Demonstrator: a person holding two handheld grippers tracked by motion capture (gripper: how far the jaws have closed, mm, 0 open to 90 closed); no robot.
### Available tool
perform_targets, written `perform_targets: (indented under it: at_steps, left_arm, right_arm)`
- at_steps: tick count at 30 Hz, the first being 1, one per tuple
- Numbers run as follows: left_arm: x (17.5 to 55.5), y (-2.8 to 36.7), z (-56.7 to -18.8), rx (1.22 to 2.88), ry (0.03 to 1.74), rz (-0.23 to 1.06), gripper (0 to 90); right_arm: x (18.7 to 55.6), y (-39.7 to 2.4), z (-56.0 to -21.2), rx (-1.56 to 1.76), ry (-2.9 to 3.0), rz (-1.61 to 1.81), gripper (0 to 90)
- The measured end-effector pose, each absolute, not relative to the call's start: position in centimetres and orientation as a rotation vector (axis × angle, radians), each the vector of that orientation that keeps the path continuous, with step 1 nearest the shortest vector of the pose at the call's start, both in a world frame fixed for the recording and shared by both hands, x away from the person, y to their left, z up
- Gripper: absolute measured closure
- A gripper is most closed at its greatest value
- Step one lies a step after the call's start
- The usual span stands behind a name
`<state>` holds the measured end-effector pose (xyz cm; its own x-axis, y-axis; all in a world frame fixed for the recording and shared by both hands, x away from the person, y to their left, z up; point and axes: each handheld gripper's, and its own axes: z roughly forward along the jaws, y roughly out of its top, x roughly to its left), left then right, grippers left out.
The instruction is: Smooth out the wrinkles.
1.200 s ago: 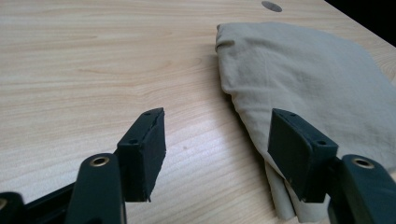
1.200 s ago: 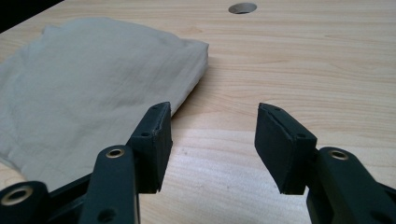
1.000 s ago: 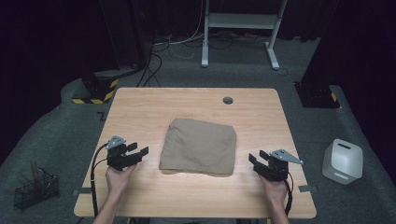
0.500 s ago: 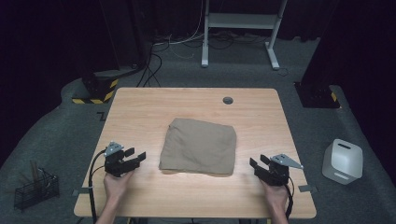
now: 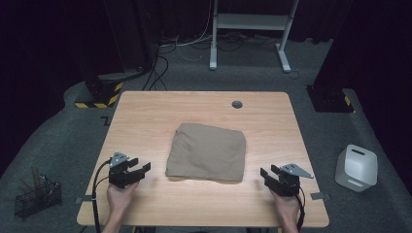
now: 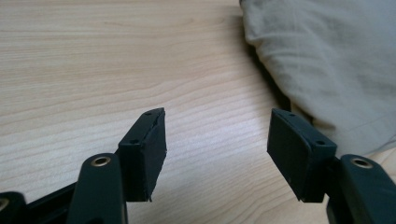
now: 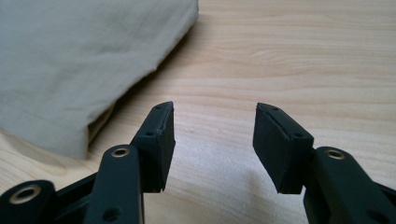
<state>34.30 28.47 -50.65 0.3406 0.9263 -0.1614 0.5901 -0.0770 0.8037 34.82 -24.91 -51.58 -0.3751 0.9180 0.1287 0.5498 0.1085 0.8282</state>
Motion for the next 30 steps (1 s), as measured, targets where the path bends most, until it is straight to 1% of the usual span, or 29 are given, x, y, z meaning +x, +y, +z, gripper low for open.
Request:
perform_targets:
  at_steps: [15, 24, 30]
  left_arm:
    - [34.0, 28.3, -52.0, 1.842, 1.399, 0.572, 37.0]
    - [34.2, 28.2, -52.8, 1.881, 1.433, 0.635, 35.4]
    - [34.3, 28.1, -52.8, 1.884, 1.449, 0.647, 33.7]
  right_arm:
    - [34.8, -25.0, -52.0, 1.457, 1.982, 1.06, 47.5]
    - [35.1, -24.9, -52.1, 1.462, 1.99, 0.985, 44.0]
    - [35.7, -24.9, -52.3, 1.49, 2.033, 0.918, 38.0]
